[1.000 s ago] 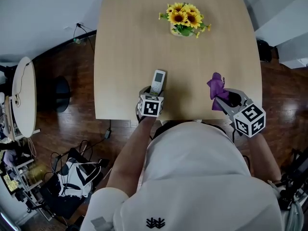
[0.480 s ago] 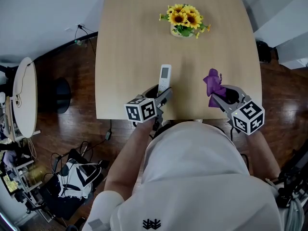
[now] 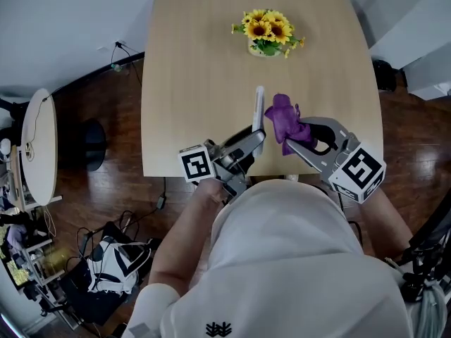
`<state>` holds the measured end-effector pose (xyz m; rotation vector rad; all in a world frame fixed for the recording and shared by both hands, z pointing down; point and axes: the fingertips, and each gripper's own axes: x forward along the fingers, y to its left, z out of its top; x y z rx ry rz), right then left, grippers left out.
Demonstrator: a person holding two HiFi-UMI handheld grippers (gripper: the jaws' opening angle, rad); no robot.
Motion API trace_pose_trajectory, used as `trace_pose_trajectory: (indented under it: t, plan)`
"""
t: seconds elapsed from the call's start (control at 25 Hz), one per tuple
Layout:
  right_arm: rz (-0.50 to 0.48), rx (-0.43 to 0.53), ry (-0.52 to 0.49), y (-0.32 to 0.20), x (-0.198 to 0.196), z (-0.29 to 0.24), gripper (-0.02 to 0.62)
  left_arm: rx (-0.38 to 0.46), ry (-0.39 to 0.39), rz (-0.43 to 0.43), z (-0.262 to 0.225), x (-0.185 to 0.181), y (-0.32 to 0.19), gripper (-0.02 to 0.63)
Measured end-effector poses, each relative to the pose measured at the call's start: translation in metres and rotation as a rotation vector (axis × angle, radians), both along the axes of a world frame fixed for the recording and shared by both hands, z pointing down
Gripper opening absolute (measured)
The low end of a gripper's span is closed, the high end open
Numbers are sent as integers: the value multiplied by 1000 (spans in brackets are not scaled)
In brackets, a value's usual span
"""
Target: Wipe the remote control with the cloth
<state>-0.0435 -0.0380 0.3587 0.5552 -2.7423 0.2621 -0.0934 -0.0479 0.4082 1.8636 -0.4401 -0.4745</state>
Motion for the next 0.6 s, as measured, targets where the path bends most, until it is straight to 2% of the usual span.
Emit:
trace_pose_trajectory:
  t: [0.12,0.2,0.28,0.36,0.6]
  plan:
    - [-139,77,-43,22,-28,-30,124,4,183,19,-39,6,1,276]
    - [-217,113,-75,35,-39,-41,124,42,239,30,-67,12,2,276]
    - [-251,116,-110,39,-41,-47,124,65,235,48,-63,12,6,276]
    - [-245,93,-130,35,-38,-48,124,74,228,73,-56,12,12,276]
    - [-154,62,-125,8,-18,-49,124,113,214,176,-64,26,32,278]
